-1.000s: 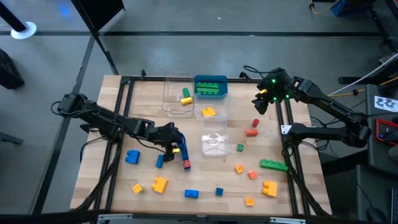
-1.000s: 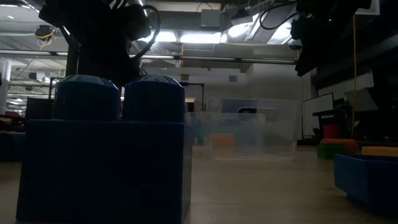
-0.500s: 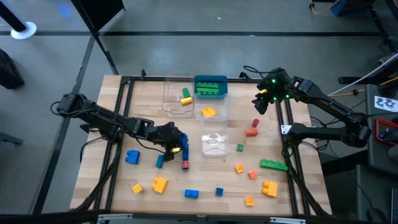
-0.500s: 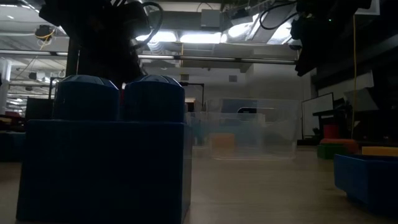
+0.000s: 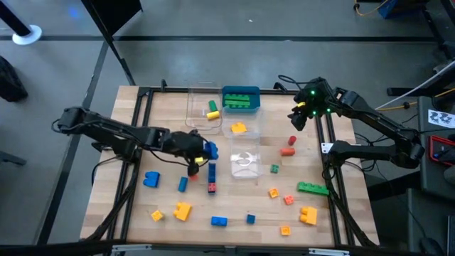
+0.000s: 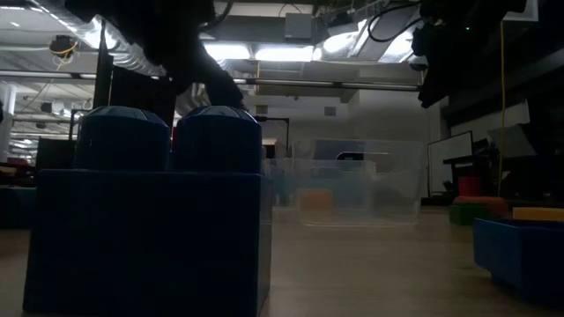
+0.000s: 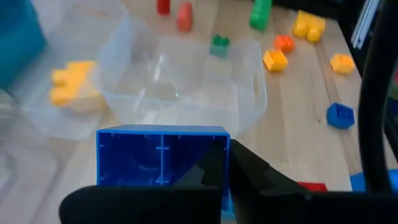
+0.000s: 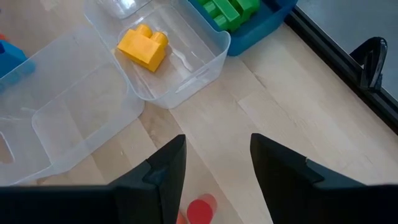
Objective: Sort blocks by size
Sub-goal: Put the blue 2 stud game piece into the top right transparent bin
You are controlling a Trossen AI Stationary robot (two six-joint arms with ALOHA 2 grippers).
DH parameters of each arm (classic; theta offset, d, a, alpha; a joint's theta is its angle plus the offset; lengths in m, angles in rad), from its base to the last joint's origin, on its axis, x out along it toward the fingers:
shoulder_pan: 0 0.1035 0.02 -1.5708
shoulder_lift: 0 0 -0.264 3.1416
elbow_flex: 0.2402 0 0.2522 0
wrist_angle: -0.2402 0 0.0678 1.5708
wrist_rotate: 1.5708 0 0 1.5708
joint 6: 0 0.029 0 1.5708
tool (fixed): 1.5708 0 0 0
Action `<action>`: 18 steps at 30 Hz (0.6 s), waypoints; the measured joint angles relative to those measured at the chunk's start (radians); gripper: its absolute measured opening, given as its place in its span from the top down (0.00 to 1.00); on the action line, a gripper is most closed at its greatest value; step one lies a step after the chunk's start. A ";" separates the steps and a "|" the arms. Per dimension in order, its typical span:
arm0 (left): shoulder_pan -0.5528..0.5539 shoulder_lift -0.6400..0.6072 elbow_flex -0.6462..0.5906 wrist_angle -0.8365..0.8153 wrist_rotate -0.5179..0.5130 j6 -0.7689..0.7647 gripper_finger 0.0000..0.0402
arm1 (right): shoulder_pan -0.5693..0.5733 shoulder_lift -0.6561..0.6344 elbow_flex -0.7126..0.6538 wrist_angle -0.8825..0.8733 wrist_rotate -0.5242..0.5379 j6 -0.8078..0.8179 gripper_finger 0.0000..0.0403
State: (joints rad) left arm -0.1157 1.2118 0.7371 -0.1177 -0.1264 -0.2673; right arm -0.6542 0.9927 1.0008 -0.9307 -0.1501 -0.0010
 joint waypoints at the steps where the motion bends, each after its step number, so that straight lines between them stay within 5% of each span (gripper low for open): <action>1: 0.011 -0.013 0.003 0.001 -0.007 0.016 0.99 | 0.000 0.000 0.000 0.000 0.000 0.000 0.55; 9: 0.138 -0.077 0.004 0.003 -0.156 0.175 0.99 | 0.000 0.000 0.000 -0.010 0.000 0.000 0.55; 18: 0.265 -0.036 0.004 0.122 -0.155 0.219 0.99 | 0.000 0.000 0.000 -0.014 0.000 0.000 0.55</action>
State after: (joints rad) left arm 0.1498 1.1754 0.7414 0.0039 -0.2810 -0.0485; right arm -0.6544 0.9926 1.0008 -0.9443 -0.1501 -0.0010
